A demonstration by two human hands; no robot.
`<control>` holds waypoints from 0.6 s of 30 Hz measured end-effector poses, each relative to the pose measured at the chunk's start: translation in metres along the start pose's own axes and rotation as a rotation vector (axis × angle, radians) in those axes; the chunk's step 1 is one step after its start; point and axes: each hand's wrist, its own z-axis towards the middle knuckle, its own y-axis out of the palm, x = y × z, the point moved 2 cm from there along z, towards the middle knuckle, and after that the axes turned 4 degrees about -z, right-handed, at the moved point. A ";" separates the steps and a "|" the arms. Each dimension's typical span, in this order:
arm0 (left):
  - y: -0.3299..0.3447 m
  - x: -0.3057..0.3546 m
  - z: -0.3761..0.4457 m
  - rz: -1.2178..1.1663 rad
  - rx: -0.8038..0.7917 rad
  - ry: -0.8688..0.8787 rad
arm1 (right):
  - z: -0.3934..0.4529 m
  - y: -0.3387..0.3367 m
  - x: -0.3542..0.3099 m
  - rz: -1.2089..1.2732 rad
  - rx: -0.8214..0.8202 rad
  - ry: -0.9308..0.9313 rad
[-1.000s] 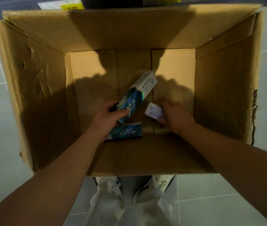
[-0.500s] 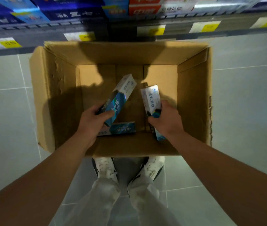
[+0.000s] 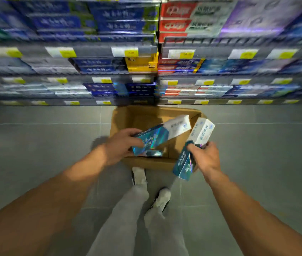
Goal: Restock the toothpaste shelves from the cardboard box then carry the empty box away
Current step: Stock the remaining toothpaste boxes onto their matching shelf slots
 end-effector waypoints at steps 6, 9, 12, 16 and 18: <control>0.015 0.030 -0.127 0.016 -0.027 0.074 | -0.096 -0.056 -0.048 0.073 0.010 -0.147; 0.018 0.026 -0.179 -0.004 -0.023 0.158 | -0.139 -0.079 -0.059 0.117 0.012 -0.223; 0.024 0.023 -0.227 -0.021 0.078 0.298 | -0.179 -0.098 -0.064 0.153 0.023 -0.288; 0.021 0.030 -0.276 -0.089 0.258 0.499 | -0.223 -0.117 -0.073 0.194 0.045 -0.342; 0.014 0.041 -0.296 -0.084 0.297 0.565 | -0.243 -0.123 -0.084 0.200 0.057 -0.372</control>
